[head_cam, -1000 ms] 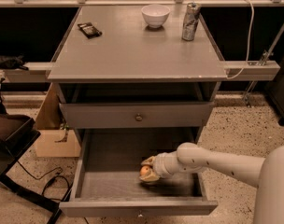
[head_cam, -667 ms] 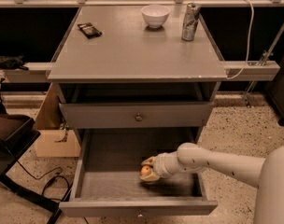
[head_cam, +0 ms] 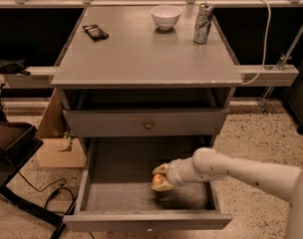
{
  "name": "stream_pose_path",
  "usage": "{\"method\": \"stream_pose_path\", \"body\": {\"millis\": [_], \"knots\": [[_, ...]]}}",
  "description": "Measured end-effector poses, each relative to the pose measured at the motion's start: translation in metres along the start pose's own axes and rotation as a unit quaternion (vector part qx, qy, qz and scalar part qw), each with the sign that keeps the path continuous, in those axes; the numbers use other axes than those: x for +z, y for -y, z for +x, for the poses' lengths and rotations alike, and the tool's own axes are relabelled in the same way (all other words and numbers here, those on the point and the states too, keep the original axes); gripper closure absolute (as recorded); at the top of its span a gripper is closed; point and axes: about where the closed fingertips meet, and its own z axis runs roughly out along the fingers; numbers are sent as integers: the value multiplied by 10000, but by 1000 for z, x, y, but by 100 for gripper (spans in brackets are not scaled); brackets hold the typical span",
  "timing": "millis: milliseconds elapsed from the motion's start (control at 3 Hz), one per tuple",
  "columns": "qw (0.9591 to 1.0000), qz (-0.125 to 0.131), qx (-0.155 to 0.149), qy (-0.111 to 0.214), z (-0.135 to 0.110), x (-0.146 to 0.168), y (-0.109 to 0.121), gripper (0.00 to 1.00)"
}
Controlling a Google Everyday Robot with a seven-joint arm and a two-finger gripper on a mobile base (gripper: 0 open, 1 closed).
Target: Pick orange from middle drawer and place on counter
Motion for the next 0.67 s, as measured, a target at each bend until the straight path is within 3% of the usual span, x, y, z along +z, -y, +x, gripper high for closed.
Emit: {"method": "stream_pose_path", "body": {"millis": [333,667], "knots": [[9998,-26,-194,75,-52,-84,-10,100],[9989,223,-383,127,-117,-187,14,100]]}}
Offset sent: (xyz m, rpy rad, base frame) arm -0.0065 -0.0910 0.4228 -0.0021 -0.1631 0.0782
